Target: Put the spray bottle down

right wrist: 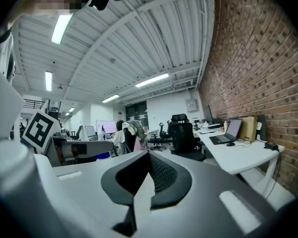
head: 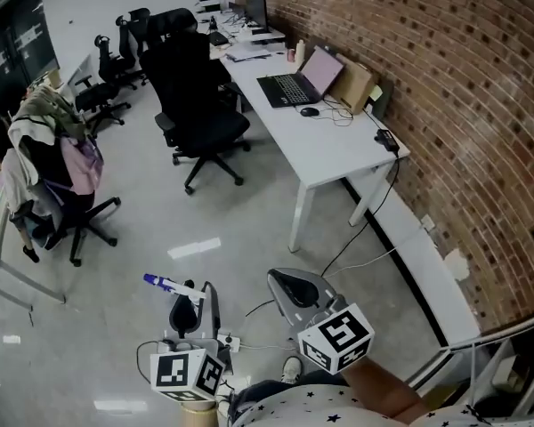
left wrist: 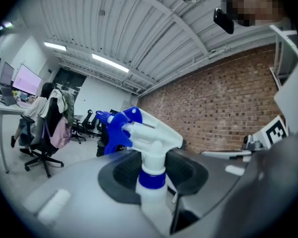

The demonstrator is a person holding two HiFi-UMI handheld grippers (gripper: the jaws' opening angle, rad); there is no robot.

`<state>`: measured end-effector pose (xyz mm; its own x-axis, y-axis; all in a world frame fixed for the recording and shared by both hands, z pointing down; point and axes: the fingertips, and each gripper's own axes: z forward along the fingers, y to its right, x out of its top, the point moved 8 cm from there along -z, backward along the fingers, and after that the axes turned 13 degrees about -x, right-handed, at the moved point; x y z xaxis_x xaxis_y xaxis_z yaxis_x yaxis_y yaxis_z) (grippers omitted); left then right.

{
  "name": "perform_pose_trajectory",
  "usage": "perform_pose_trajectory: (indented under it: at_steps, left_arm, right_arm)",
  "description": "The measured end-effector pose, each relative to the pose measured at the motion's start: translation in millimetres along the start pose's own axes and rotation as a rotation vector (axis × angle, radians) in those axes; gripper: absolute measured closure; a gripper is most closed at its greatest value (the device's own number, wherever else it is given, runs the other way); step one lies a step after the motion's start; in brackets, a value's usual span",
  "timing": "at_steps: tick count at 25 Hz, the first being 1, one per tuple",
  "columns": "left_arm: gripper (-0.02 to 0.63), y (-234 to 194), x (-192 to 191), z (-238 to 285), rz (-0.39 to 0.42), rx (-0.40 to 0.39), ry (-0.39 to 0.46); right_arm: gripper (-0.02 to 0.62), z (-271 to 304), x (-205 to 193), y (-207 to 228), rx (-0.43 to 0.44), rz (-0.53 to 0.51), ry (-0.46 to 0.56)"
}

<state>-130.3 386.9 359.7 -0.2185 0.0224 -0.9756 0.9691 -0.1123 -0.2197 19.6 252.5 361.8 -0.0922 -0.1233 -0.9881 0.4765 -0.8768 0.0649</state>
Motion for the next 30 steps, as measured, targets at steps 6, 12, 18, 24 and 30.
perform_pose_trajectory:
  at_steps: [6,12,18,24,30]
  left_arm:
    - [0.471,44.4,-6.9,75.3,0.01,-0.112,-0.029]
    - [0.471,57.5,-12.8,114.3,0.012,-0.153,-0.078]
    - [0.471,62.0,-18.8,148.5,-0.008,-0.176,-0.078]
    - [0.471,74.7,-22.1,167.8,-0.009,-0.214,-0.095]
    - [0.471,77.9,-26.3,175.7,0.037,-0.227,-0.112]
  right_arm:
    - [0.597,-14.8,-3.0,82.2,-0.118,0.036,0.001]
    - [0.597,-24.5,-8.3,123.5,-0.199,0.066,-0.016]
    - [0.597,-33.2,-17.8,157.9,-0.27,0.073,-0.048]
    - [0.597,-33.2,-16.5,178.2,-0.311,0.089,-0.043]
    - [0.597,-28.0,-14.5,176.8,-0.306,0.087,-0.023]
